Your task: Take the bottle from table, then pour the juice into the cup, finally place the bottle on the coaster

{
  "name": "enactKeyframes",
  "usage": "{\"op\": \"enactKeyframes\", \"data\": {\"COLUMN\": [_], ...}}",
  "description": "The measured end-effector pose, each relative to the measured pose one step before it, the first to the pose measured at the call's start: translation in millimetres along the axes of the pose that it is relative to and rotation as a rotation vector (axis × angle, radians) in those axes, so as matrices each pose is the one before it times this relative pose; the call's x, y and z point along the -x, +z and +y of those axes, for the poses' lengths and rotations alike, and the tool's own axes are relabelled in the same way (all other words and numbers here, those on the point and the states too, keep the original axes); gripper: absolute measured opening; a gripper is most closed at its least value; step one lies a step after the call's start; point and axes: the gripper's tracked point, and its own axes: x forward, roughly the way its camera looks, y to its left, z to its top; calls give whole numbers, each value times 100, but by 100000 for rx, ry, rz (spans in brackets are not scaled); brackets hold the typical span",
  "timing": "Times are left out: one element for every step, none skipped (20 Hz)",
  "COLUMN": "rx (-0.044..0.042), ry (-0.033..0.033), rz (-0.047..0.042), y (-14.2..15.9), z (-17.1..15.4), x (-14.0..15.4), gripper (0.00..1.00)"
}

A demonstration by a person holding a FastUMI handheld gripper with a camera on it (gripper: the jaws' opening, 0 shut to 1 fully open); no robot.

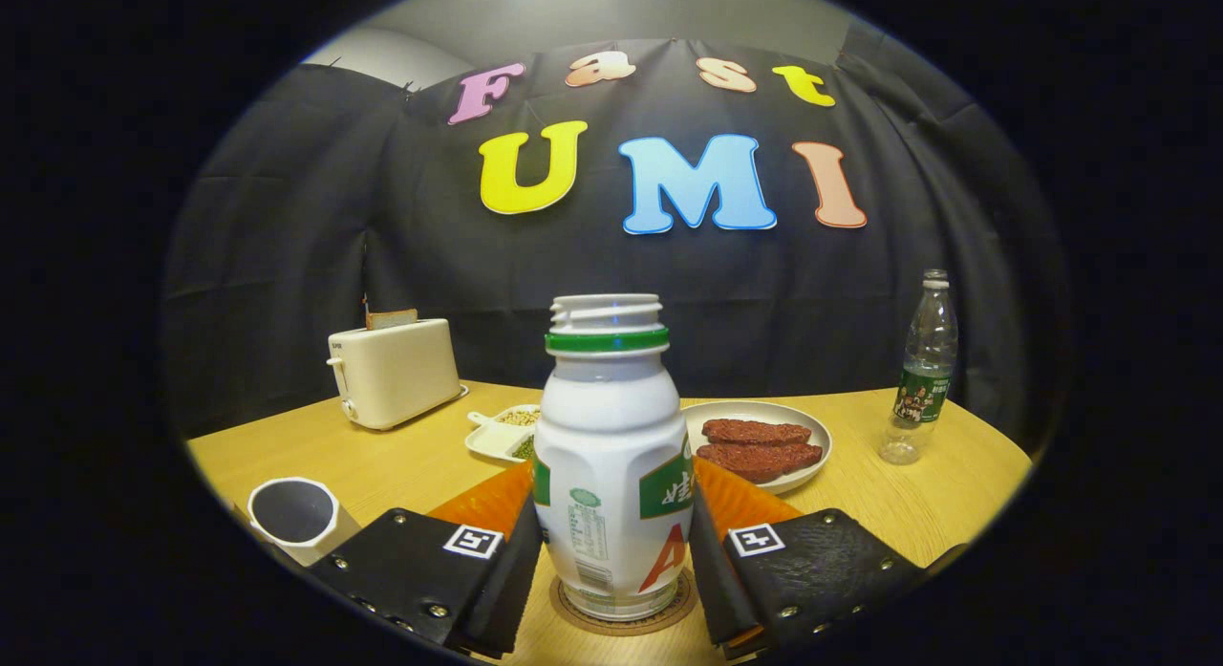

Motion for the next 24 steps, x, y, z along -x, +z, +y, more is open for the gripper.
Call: {"op": "enactKeyframes", "data": {"rx": [-43, 214, 128, 336, 703, -189, -686, -8, 974, 1105, 1128, 853, 289, -118, -434, 198, -75, 532, 752, 687, 316, 54, -26, -289], "ry": [-68, 81, 358, 242, 353, 638, 292, -507, -931, -509, -440, -644, -504, -744, -494, -848, -799, -142, -310, -286, -1156, -1384, -1218, -1601], "rz": [276, -283, -39, 0, 102, -1472, -1845, -1384, -749, -1048, -566, -472, -125, -382, -1311, -422, -785, -291, -487, -1228, -1778, -1352, -1691, -1371], "y": [-57, 21, 71, -67, 161, 401, 710, 725, 774, 654, 735, 894, 816, 1018, 1128, 1201, 1090, 1199, 1215, 1549, 1696, 1687, 1636, 1578], "z": [31, -106, -11, 80, -35, 39, 104, -43, 63, 50, 205, 89, 104, 85, 35, -17, -55, 62, -52, -62, -363, -414, -450, -566], "x": [-7, 126, -3, 70, 54, 155, 327, 362, 298, 508, 487, 604, 669, 656, 798, 789, 705, 679, 742, 743, 839, 834, 685, 708], "gripper": [71, 71, 71, 73, 74, 77, 83, 93, 95, 96, 96, 96, 96, 96, 96, 96, 96, 96, 96, 96, 96, 96, 96, 96]}}
